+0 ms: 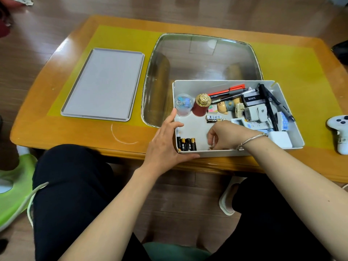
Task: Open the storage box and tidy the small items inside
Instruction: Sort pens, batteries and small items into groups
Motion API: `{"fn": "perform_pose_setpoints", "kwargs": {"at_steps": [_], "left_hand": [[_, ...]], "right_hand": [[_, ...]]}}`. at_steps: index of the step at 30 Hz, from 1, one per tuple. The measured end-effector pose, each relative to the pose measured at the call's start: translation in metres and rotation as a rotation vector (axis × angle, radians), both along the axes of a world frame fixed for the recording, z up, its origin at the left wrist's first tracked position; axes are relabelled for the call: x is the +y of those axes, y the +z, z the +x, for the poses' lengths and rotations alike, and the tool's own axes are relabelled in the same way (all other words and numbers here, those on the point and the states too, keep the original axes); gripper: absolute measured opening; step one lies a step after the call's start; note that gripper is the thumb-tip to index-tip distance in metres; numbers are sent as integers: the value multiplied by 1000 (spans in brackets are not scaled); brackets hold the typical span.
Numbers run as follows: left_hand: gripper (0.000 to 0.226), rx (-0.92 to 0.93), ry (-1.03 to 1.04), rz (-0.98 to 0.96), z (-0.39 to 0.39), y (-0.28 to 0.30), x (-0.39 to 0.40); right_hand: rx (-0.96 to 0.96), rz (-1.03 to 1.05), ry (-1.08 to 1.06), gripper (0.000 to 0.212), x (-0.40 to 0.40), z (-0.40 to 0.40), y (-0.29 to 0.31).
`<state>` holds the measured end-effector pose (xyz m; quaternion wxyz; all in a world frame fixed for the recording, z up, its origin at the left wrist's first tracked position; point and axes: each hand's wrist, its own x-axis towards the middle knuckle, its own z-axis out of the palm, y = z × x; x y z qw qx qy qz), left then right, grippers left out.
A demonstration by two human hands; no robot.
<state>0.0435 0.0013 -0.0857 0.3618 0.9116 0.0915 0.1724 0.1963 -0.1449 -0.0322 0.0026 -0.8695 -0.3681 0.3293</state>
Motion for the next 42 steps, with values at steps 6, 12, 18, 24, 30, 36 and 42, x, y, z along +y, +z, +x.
{"fn": "perform_pose_setpoints", "kwargs": {"at_steps": [6, 12, 18, 24, 30, 36, 42], "left_hand": [[85, 20, 1, -3, -1, 2, 0], [86, 32, 5, 0, -1, 2, -1], [86, 32, 3, -3, -1, 2, -1], [85, 31, 3, -10, -1, 1, 0], [85, 15, 1, -7, -1, 0, 0], [84, 8, 7, -2, 0, -1, 0], [85, 14, 5, -2, 0, -1, 0]], "right_hand": [[-133, -58, 136, 11, -2, 2, -4], [-238, 153, 15, 9, -17, 10, -2], [-264, 392, -128, 9, -29, 20, 2], [-227, 109, -52, 23, -32, 23, -1], [-286, -7, -16, 42, -18, 7, -8], [-313, 4, -17, 37, -16, 2, -3], [-128, 285, -257, 35, -10, 7, 4]]}}
